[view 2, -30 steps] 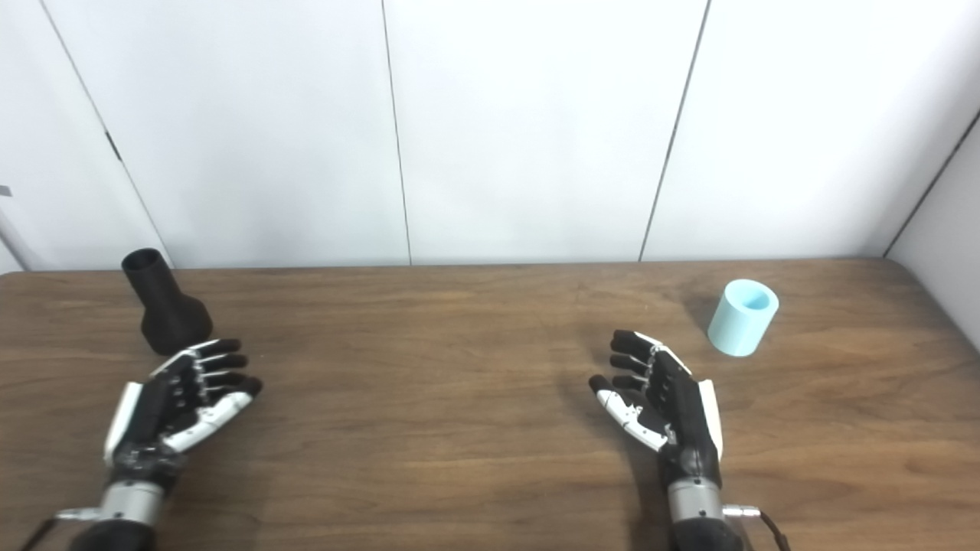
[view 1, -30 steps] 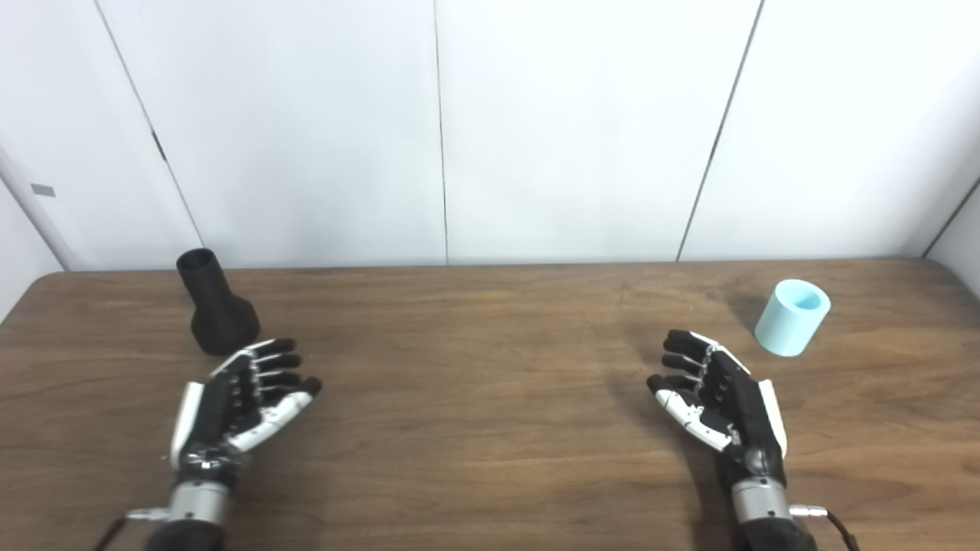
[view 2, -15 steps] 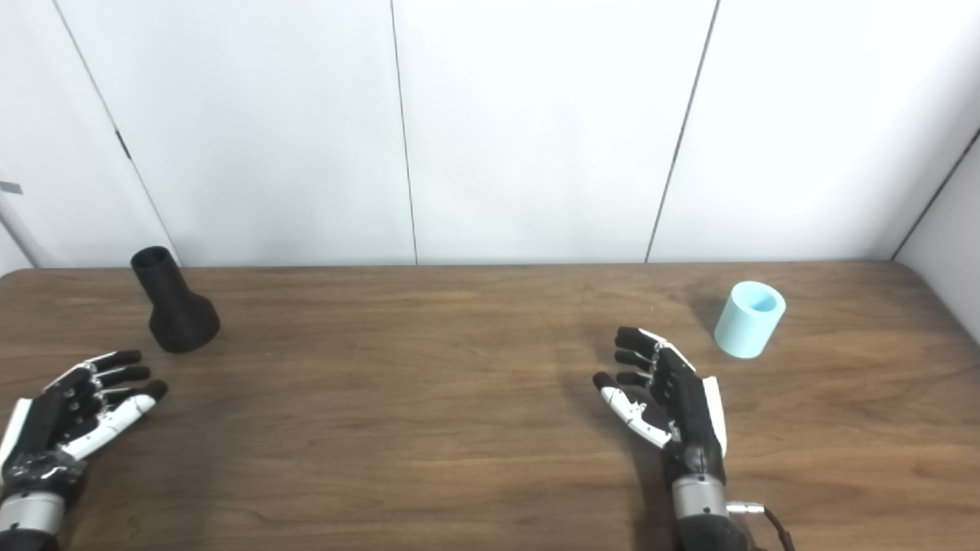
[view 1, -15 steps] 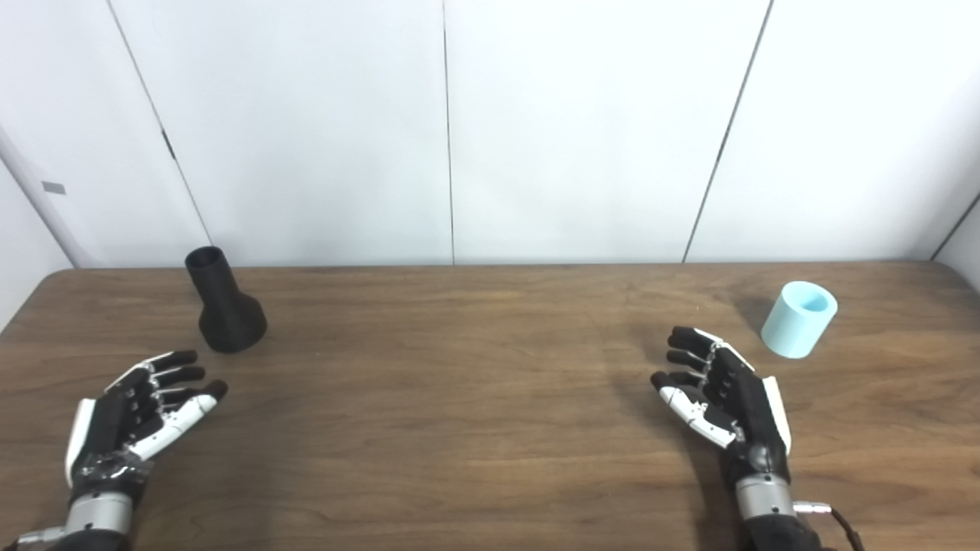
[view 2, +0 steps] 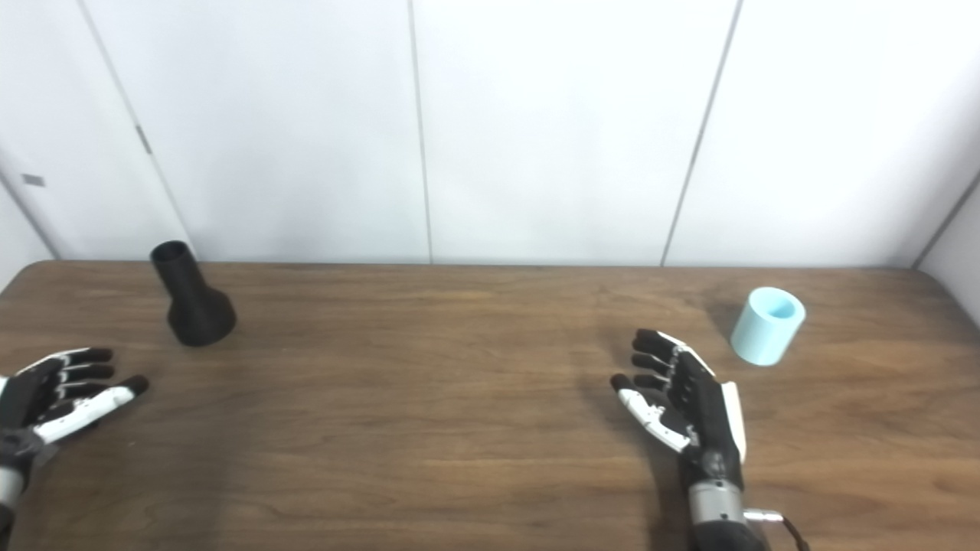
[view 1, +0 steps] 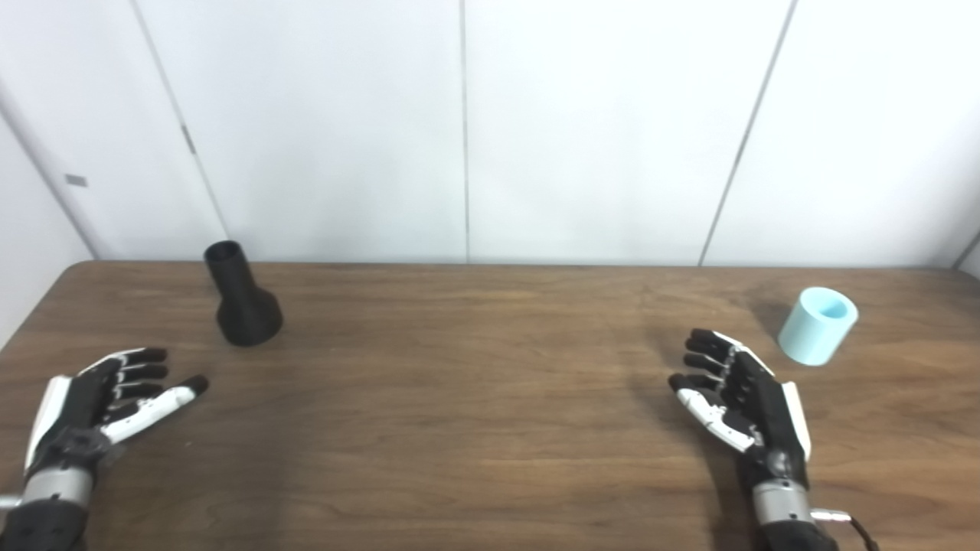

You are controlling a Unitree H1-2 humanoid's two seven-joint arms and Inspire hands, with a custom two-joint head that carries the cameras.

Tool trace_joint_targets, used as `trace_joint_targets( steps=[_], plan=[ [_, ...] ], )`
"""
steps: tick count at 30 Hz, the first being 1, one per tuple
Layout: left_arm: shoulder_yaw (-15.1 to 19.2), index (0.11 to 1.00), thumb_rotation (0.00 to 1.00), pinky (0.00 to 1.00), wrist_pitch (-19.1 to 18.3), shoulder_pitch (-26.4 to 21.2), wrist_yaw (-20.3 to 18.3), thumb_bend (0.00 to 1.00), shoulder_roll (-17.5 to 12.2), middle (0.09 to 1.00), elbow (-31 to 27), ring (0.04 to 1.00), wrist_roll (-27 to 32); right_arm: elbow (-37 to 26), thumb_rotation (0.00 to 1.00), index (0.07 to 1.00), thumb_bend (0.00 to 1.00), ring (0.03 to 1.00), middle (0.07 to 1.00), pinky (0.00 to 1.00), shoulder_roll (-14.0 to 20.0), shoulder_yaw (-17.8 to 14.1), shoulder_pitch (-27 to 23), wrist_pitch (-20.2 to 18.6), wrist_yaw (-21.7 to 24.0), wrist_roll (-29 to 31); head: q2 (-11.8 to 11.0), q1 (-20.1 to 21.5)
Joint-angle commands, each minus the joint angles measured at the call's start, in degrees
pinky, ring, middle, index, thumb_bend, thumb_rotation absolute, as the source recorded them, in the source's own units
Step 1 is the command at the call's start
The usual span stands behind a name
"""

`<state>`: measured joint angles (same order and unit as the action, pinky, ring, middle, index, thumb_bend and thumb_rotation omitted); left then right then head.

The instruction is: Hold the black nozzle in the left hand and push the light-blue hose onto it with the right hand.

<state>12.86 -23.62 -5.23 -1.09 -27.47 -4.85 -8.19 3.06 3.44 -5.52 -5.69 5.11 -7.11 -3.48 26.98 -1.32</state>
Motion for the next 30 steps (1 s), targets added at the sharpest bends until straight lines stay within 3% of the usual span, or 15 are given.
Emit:
trace_joint_targets(
  steps=[1,3,5,7,9,13,18,28,30],
  plan=[
    [-0.36,0.759,0.29,0.49,-0.92,-1.40,-0.87,1.00,-1.10,0.745,-2.17,0.691,-0.33,1.88,0.00,0.703,0.28,0.710,0.722,0.63,0.55,-0.44,0.40,2.07,-0.04,0.11,0.07,-0.29],
    [-0.63,0.775,0.27,0.49,-1.99,-1.88,-1.43,1.00,-0.80,0.765,-2.93,0.710,0.15,1.82,0.00,0.701,0.28,0.707,0.719,0.62,0.58,-0.68,0.39,1.71,0.09,0.62,0.02,-0.82],
    [-2.21,0.845,0.23,0.61,-2.52,-2.64,-2.42,0.94,-1.31,0.833,-3.18,0.790,-0.84,1.44,0.00,0.699,0.28,0.709,0.719,0.63,0.58,-1.00,0.39,0.84,0.32,1.30,-0.09,-2.06],
    [-4.81,0.920,0.15,0.75,-0.79,-3.31,-2.91,0.88,-3.07,0.901,-0.85,0.866,-3.58,1.63,0.00,0.706,0.28,0.721,0.728,0.64,0.90,-1.12,0.38,1.01,0.38,1.07,-0.06,-2.81],
    [-6.90,0.942,0.18,0.80,1.84,-4.08,-2.69,0.93,-4.43,0.918,3.02,0.882,-5.81,1.84,0.00,0.708,0.28,0.723,0.729,0.65,1.32,-1.31,0.35,1.10,0.48,1.05,0.00,-3.77],
    [-8.35,0.941,0.28,0.81,7.37,-5.85,-0.92,1.00,-4.93,0.916,10.54,0.883,-6.99,2.40,0.00,0.715,0.28,0.724,0.734,0.65,2.58,-1.62,0.30,1.48,0.69,0.85,0.15,-6.62],
    [-9.50,0.926,0.39,0.78,10.40,-7.61,1.51,1.00,-4.49,0.897,15.98,0.855,-9.64,3.78,0.00,0.726,0.28,0.738,0.744,0.67,3.82,-3.06,0.02,2.40,2.33,4.45,0.08,-11.44],
    [-10.58,0.924,0.43,0.77,6.85,-9.67,2.95,1.00,-1.77,0.909,16.32,0.859,-11.96,3.98,0.00,0.761,0.24,0.779,0.783,0.72,6.20,-5.04,-0.63,0.73,5.30,9.32,-0.90,-22.11],
    [-10.91,0.917,0.42,0.75,5.03,-10.36,3.00,1.00,-0.92,0.906,15.83,0.850,-12.57,3.62,0.09,0.721,0.28,0.745,0.752,0.67,6.65,-5.43,-0.75,-0.20,5.91,10.45,-1.20,-23.78]
  ],
)
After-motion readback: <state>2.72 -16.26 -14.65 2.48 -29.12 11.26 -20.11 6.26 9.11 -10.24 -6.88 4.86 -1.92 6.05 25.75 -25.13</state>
